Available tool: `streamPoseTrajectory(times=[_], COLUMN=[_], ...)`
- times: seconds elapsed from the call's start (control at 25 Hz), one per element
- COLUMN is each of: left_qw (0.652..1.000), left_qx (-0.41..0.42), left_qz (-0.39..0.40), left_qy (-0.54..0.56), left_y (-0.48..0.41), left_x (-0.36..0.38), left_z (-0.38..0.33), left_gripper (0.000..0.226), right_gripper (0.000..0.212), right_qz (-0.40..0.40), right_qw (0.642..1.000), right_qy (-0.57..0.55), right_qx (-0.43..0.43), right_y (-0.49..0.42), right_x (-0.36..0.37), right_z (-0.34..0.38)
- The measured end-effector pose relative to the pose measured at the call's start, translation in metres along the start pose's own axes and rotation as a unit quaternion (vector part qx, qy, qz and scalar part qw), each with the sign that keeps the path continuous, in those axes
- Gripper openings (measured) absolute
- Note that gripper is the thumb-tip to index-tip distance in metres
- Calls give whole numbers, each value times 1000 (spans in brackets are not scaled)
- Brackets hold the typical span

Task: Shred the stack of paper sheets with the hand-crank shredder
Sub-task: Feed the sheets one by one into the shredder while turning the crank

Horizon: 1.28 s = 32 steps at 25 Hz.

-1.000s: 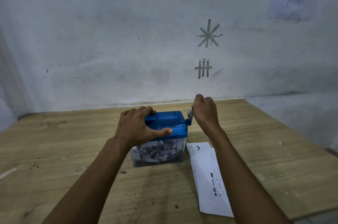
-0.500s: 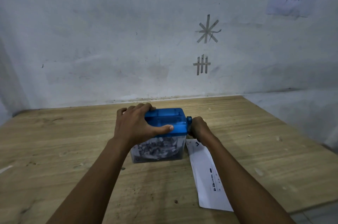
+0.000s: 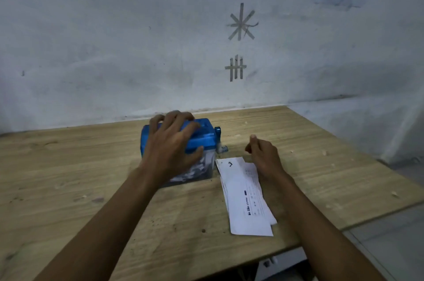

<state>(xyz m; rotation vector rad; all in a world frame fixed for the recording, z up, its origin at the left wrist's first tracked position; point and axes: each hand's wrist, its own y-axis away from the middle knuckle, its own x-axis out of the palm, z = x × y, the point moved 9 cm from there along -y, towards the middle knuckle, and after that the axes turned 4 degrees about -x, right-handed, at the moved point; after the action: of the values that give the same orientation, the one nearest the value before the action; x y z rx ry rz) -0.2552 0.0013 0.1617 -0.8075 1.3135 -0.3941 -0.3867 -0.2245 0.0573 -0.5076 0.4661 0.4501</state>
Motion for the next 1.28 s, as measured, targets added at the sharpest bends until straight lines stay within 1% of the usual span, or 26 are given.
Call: streamPoseTrajectory(times=[0.04, 0.08, 0.12, 0.16, 0.2, 0.24, 0.28, 0.32, 0.36, 0.4, 0.48, 0.56, 0.68, 0.72, 0.8, 0.84, 0.92, 1.04, 1.08, 1.16, 1.24, 1.28], left_qw=[999, 993, 979, 955, 922, 894, 875, 867, 870, 876, 889, 892, 883, 880, 882, 886, 892, 911, 916, 926, 927, 917], left_qx=[31, 46, 40, 19, 0, 1, 12, 19, 24, 26, 41, 38, -10, -22, -37, -46, -64, -75, -81, -88, -104, -125], left_qz=[1, 40, 116, 215, 312, 385, 430, 451, 451, 442, 416, 402, 402, 402, 388, 378, 364, 324, 306, 267, 235, 224], left_qy=[45, 104, 161, 204, 227, 230, 221, 209, 200, 192, 187, 203, 241, 251, 265, 264, 262, 243, 245, 250, 275, 305], left_y=[8, 17, 28, 42, 59, 76, 89, 97, 99, 100, 98, 97, 93, 91, 83, 80, 76, 68, 65, 58, 49, 43], left_x=[0, 6, 19, 38, 57, 72, 83, 89, 91, 93, 94, 93, 92, 91, 88, 86, 83, 80, 78, 75, 72, 70], left_z=[-21, -42, -58, -72, -84, -96, -104, -107, -109, -108, -110, -110, -106, -107, -111, -112, -112, -110, -110, -109, -109, -106], left_gripper=[50, 44, 41, 40, 46, 59, 74, 85, 89, 85, 68, 54, 55, 48, 22, 15, 8, 6, 9, 22, 31, 29], right_gripper=[56, 56, 56, 58, 59, 60, 61, 62, 62, 63, 63, 64, 64, 64, 65, 65, 65, 65, 65, 65, 64, 64], right_qz=[-6, -17, -31, -50, -67, -78, -82, -80, -77, -75, -77, -77, -78, -79, -81, -80, -76, -76, -76, -77, -79, -78], right_qw=[1000, 999, 996, 992, 988, 987, 987, 988, 989, 989, 986, 985, 985, 985, 985, 985, 986, 986, 986, 986, 987, 987], right_qy=[8, -6, -42, -78, -98, -103, -101, -99, -99, -101, -118, -126, -121, -121, -122, -120, -119, -120, -119, -119, -113, -111], right_qx=[23, 49, 71, 86, 95, 94, 90, 83, 81, 82, 86, 88, 90, 90, 92, 92, 92, 91, 91, 93, 88, 83], right_y=[5, 9, 14, 16, 18, 18, 18, 18, 19, 19, 20, 21, 21, 22, 22, 23, 24, 24, 24, 25, 25, 25], right_x=[-10, -19, -25, -30, -34, -36, -36, -35, -35, -35, -38, -37, -36, -37, -39, -39, -38, -37, -37, -37, -39, -39], right_z=[-18, -34, -43, -48, -50, -50, -50, -49, -49, -51, -53, -54, -55, -56, -55, -55, -55, -54, -54, -53, -52, -51])
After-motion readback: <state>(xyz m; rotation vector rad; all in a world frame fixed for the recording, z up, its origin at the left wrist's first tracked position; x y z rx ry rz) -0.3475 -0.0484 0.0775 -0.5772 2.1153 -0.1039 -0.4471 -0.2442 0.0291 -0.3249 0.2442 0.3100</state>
